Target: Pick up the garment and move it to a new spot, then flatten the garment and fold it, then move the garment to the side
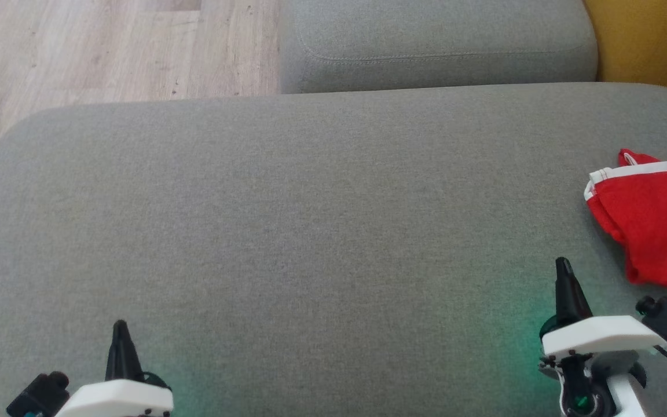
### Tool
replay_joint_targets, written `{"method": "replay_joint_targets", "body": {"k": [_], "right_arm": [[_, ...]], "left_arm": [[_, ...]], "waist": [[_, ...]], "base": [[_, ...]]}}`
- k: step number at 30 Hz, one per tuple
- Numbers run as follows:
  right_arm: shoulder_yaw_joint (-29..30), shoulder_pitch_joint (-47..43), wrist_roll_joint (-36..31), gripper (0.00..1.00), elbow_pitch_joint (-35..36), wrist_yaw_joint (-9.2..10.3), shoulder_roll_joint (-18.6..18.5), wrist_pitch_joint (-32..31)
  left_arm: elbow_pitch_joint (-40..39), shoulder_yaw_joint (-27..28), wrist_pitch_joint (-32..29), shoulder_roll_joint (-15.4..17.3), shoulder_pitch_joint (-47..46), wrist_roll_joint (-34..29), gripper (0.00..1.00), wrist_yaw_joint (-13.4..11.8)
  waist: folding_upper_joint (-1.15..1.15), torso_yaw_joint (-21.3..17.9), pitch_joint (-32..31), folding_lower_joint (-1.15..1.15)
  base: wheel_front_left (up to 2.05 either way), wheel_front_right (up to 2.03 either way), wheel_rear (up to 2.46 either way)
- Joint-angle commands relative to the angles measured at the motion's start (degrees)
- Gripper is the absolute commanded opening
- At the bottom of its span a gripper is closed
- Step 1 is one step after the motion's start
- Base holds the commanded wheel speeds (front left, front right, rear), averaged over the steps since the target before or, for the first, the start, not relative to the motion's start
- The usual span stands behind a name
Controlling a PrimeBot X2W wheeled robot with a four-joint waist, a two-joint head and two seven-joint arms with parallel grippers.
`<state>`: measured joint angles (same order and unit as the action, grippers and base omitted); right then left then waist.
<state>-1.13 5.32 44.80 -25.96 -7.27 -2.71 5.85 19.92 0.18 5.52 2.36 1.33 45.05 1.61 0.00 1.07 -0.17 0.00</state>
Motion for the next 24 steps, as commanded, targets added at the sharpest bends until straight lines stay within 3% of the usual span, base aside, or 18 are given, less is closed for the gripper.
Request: {"method": "replay_joint_targets", "body": {"k": [1,24], "right_arm": [[0.0,2.0,1.8,0.00,2.5,-0.10,-0.2,-0.7],[2.5,1.7,16.7,0.00,5.6,-0.14,-0.2,-4.5]], "left_arm": [[-2.1,1.6,-0.4,0.3,-2.9,1.6,0.00,0.6],[-3.3,3.1,-4.2,0.3,-4.4,16.5,0.00,2.3]], "waist": [[0.00,0.0,0.0,0.00],[0.00,-0.4,0.1,0.00]], "base": [[0.00,0.00,0.00],[0.00,0.00,0.00]]}}
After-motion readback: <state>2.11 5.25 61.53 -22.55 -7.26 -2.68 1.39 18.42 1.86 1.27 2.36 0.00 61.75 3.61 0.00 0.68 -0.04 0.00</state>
